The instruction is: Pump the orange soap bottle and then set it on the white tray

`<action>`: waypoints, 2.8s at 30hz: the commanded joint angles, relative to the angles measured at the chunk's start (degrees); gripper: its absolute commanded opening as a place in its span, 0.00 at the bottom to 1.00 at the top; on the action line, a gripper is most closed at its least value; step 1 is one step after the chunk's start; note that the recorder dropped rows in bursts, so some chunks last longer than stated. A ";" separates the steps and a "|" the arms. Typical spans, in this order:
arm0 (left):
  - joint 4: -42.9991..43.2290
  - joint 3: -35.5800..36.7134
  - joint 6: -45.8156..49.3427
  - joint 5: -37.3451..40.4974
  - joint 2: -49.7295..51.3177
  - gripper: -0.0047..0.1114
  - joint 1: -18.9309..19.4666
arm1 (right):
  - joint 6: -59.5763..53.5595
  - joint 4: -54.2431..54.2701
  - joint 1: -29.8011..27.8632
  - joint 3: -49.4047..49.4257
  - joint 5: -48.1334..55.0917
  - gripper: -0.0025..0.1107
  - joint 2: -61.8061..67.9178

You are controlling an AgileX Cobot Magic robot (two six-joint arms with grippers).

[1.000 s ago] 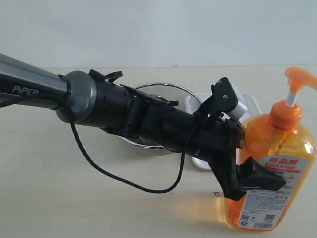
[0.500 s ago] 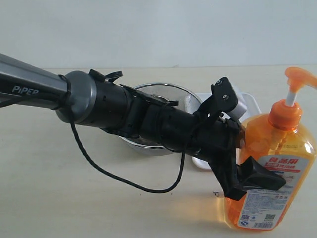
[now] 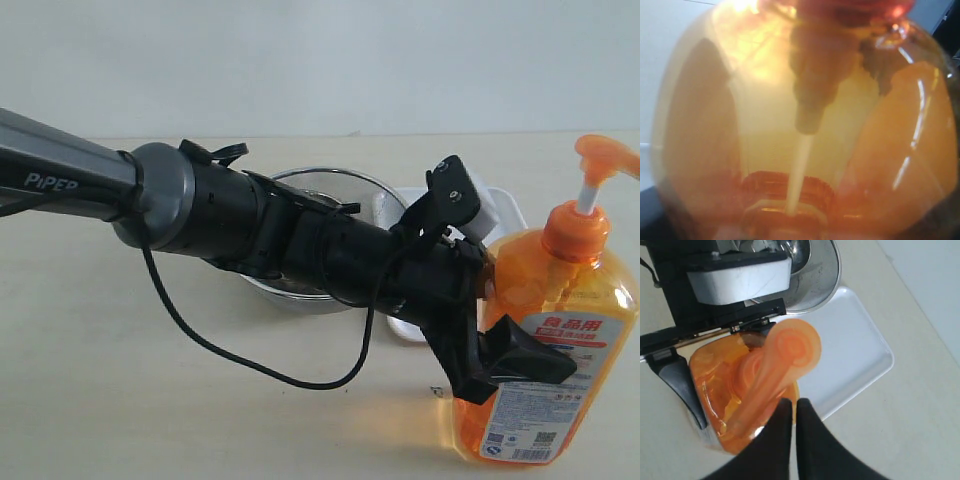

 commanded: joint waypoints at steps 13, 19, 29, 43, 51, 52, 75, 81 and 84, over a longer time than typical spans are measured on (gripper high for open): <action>-0.12 -0.11 -0.85 -1.20 -0.11 0.08 -0.08 | -4.11 5.10 -0.12 0.09 3.58 0.02 -0.30; -0.12 -0.11 -0.85 -1.20 -0.11 0.08 -0.08 | -4.11 5.48 -0.12 0.09 3.70 0.02 -0.30; -0.12 -0.11 -0.85 -1.20 -0.11 0.08 -0.08 | -4.54 6.87 -0.12 0.09 4.03 0.02 -0.30; -0.12 -0.11 -0.09 -2.30 -2.75 0.08 -0.83 | 16.06 -22.68 -0.12 0.09 -10.31 0.02 -3.79; -0.12 -0.11 -6.34 -12.16 -19.28 0.08 -4.16 | 25.66 -26.92 -0.12 0.09 -17.38 0.02 -6.88; -0.12 -0.11 -7.46 -16.15 -21.56 0.08 -4.16 | 28.23 -26.92 -0.12 0.09 -18.77 0.02 -6.88; 27.49 20.05 -36.14 -78.24 -44.51 0.08 9.12 | -1.44 15.07 -0.12 0.09 -39.66 0.02 13.97; 44.71 27.18 -55.75 -86.54 -39.00 0.08 11.34 | -18.67 32.40 -0.12 -2.98 -32.21 0.02 17.97; 45.78 27.55 -56.59 -88.07 -33.73 0.08 11.34 | -20.66 38.49 -0.12 -7.68 -28.13 0.02 19.92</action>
